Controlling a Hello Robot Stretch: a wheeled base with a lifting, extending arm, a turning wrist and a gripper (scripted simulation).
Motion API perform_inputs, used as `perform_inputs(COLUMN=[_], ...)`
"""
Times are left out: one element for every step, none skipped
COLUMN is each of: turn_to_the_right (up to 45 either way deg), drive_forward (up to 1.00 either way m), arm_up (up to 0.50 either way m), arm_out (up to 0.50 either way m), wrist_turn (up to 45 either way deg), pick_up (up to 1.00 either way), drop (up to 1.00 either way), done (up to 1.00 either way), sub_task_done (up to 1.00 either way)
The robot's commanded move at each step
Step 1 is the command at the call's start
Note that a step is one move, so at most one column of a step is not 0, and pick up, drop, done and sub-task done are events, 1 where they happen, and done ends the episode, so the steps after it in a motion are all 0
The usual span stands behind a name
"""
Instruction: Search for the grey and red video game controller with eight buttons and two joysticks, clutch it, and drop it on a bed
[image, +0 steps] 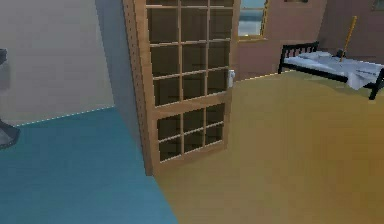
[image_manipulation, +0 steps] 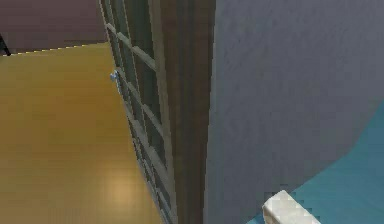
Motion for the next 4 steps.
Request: perform_inputs(turn_to_the_right=[6.0,0.0,45.0,9.0], drive_forward=[0.0,0.3,0.0,0.0], arm_up=[0.0,0.0,0.0,0.0], arm_out=[0.0,0.0,0.0,0.0], wrist_turn=[0.0,0.0,0.0,0.0], pick_up=[0.0,0.0,0.0,0.0], drop=[0.0,0.0,0.0,0.0], done=[0.0,0.0,0.0,0.0], sub_task_done=[0.0,0.0,0.0,0.0])
